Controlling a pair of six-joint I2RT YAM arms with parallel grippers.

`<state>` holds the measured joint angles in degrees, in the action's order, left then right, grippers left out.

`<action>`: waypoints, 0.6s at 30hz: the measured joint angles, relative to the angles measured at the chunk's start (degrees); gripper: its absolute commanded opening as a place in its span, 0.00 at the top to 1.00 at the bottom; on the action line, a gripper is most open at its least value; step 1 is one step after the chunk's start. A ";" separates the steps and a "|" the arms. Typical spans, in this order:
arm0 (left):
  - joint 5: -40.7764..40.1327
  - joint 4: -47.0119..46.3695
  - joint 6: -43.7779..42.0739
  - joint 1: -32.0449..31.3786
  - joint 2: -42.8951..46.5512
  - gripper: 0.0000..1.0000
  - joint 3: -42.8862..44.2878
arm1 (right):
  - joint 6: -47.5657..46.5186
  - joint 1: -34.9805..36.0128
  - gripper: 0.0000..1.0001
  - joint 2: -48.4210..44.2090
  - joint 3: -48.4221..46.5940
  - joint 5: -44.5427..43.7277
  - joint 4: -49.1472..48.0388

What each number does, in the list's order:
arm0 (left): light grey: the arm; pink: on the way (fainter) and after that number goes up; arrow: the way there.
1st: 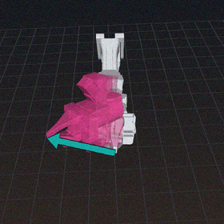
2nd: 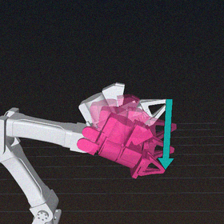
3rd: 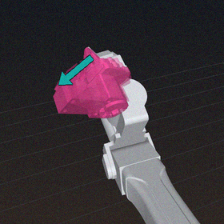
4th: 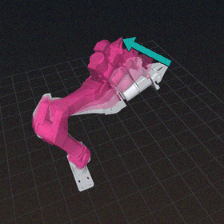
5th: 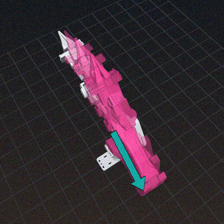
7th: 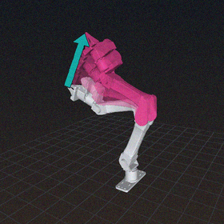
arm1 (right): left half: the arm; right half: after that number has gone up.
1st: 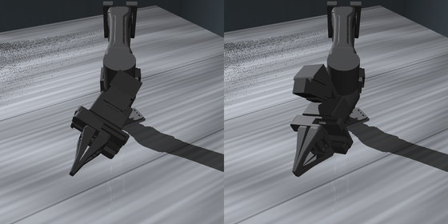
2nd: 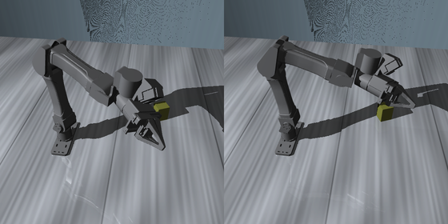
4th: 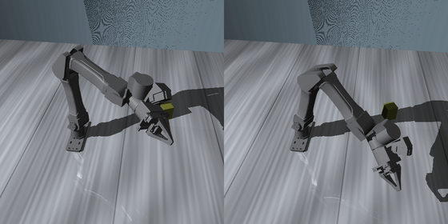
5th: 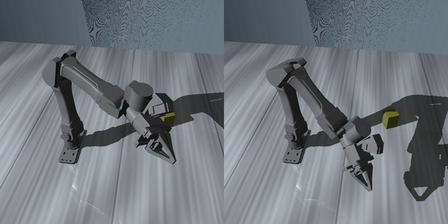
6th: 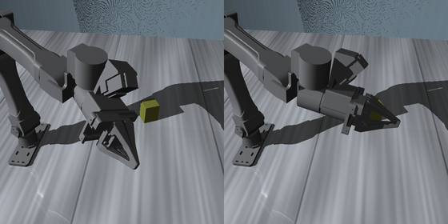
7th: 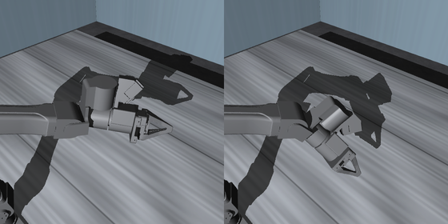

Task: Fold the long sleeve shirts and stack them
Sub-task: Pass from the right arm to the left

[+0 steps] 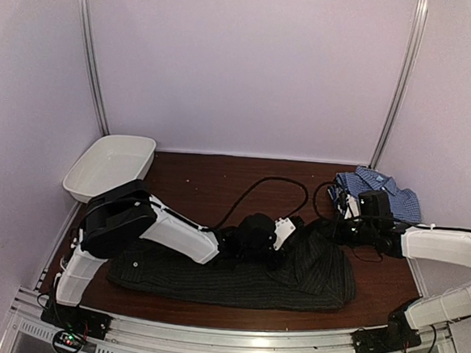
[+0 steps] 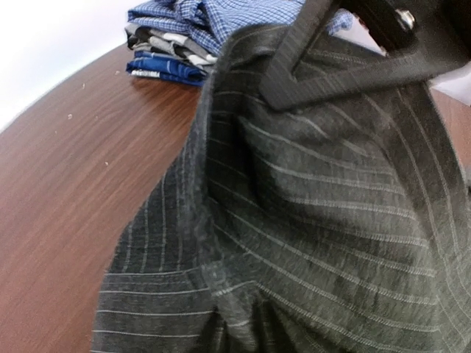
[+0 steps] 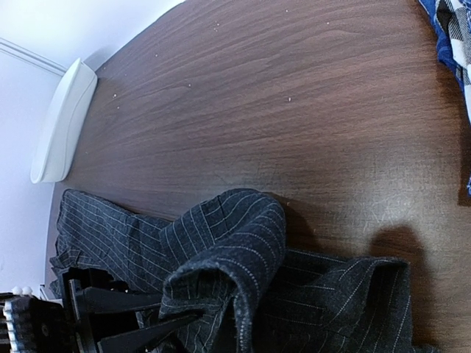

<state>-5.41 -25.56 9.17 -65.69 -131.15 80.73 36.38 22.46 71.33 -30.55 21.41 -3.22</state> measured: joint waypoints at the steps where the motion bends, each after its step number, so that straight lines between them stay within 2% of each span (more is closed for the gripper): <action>1: 0.07 0.07 -0.22 0.00 0.09 1.00 -0.26 | -0.02 0.00 1.00 -0.04 0.07 0.00 0.00; 6: 1.14 4.94 -1.64 0.42 2.38 1.00 -1.09 | -0.66 -0.13 1.00 -0.85 0.07 -0.09 0.61; 12: 5.73 22.27 -7.41 3.67 11.45 1.00 2.75 | -3.72 -0.31 0.94 -1.42 0.07 1.46 1.29; 15: 8.35 32.06 -11.39 5.38 15.30 1.00 8.87 | -5.49 -0.31 0.86 -1.44 0.17 3.93 1.22; 18: 11.17 41.20 -14.51 5.95 16.76 1.00 16.11 | -6.82 -0.20 0.73 -1.81 0.76 6.86 1.09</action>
<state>5.76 15.64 -5.34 -59.75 -114.39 96.84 29.56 22.26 69.52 -29.78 28.27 -2.13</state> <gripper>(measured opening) 0.012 0.166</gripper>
